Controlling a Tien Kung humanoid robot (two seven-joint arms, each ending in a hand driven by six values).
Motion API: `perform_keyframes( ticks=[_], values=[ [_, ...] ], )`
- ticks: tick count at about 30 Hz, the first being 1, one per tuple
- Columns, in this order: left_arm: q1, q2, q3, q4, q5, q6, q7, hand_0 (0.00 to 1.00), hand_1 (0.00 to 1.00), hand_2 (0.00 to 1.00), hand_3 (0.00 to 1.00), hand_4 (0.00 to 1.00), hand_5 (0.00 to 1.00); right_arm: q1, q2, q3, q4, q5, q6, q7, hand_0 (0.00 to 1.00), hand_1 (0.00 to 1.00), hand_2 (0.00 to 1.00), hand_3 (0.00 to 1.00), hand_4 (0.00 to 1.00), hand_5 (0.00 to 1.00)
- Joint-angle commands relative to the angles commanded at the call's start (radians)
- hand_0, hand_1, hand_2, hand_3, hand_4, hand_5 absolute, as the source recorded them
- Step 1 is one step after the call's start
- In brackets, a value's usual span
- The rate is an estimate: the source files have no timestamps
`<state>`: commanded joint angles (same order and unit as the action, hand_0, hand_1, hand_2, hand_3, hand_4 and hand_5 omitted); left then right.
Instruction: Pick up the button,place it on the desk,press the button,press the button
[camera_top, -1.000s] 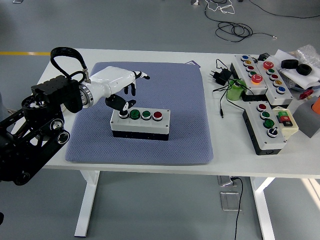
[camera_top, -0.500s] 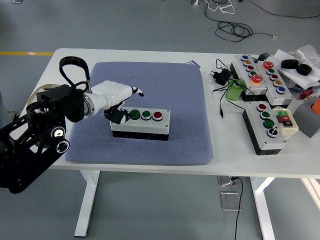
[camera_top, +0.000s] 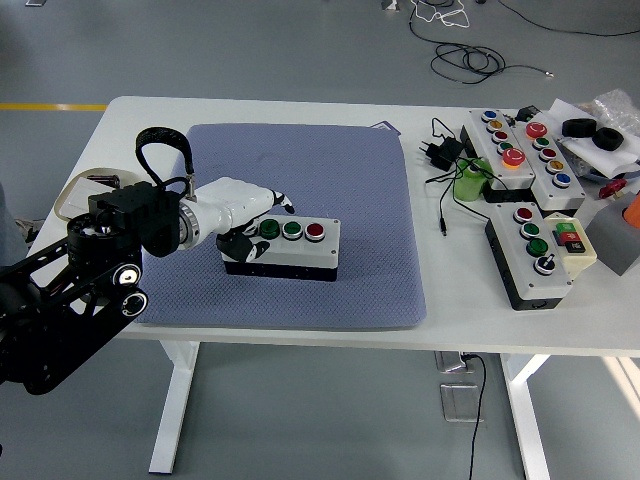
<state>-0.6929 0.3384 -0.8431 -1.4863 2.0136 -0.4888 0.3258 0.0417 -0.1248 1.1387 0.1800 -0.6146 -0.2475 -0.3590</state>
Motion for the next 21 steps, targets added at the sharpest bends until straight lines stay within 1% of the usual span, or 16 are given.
perform_keyframes(
  ticks=[1,4,9,21],
  values=[
    [0.001,-0.002,0.003,0.001,-0.001,0.000,0.000,0.040,0.002,0.043,0.846,0.576,0.069,-0.001,0.000,0.000,0.000,0.000,0.000,0.000,0.654,0.512,0.552,0.605,0.304,0.406],
    [0.000,-0.010,0.014,0.001,-0.013,0.001,-0.002,0.040,0.002,0.043,0.846,0.576,0.069,-0.002,0.000,0.001,0.000,-0.003,0.000,-0.001,0.654,0.512,0.552,0.605,0.304,0.406],
    [-0.002,-0.016,0.026,0.007,-0.018,-0.001,-0.001,0.040,0.002,0.044,0.846,0.575,0.076,-0.004,0.000,0.000,0.000,-0.002,-0.001,-0.001,0.654,0.511,0.552,0.605,0.304,0.406],
    [-0.001,-0.017,0.024,0.027,-0.017,-0.003,0.000,0.041,0.002,0.046,0.848,0.573,0.083,-0.004,0.000,-0.005,0.000,0.001,0.000,-0.002,0.654,0.511,0.552,0.605,0.302,0.405]
  ],
)
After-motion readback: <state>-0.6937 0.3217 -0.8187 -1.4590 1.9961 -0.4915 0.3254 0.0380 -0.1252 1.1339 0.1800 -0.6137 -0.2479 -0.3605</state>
